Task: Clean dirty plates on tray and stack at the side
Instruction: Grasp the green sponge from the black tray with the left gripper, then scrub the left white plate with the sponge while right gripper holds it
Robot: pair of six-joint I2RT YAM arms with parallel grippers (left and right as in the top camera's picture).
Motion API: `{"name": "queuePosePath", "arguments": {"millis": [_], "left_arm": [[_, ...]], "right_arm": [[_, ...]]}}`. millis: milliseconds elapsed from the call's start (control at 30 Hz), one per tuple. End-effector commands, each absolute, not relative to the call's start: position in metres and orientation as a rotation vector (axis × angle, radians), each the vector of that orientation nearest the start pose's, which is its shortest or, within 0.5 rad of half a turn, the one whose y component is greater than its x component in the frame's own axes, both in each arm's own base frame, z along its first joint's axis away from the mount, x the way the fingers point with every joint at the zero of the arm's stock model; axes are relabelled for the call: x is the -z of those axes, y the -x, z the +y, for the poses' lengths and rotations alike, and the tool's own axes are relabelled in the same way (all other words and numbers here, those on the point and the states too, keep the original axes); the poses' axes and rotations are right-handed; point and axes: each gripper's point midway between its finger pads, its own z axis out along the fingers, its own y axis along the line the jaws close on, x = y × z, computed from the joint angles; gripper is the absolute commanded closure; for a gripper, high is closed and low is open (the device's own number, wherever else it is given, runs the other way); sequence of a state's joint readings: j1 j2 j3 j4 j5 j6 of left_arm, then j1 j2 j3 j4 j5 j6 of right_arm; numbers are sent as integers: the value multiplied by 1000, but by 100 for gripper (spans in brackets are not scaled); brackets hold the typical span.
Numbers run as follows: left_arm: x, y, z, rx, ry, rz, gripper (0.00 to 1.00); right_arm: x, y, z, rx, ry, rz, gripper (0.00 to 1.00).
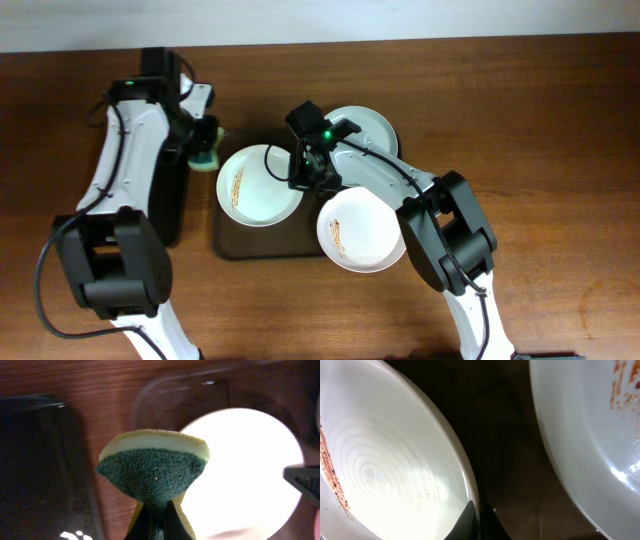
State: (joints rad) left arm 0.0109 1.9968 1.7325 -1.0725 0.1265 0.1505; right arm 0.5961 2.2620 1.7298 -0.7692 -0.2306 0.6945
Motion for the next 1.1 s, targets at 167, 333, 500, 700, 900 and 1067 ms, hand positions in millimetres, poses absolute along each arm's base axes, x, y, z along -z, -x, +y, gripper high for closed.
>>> {"name": "queuePosePath", "arguments": {"millis": [167, 333, 500, 700, 900, 1067], "left_arm": [[-34, -402, -62, 295, -264, 2943, 99], [3, -384, -62, 240, -209, 2967, 99], [-9, -439, -72, 231, -231, 2713, 99], [-7, -440, -62, 143, -214, 2721, 99], [-49, -397, -116, 669, -283, 2882, 99], [-82, -458, -63, 294, -155, 2756, 99]], "right_arm": [[-7, -387, 313, -556, -87, 3030, 96], [-7, -387, 314, -560, -87, 3029, 96], [-7, -386, 313, -556, -87, 3035, 96], [-7, -386, 313, -555, -87, 3034, 96], [-7, -385, 313, -555, -85, 3035, 96], [-7, -385, 313, -553, -53, 3034, 96]]}}
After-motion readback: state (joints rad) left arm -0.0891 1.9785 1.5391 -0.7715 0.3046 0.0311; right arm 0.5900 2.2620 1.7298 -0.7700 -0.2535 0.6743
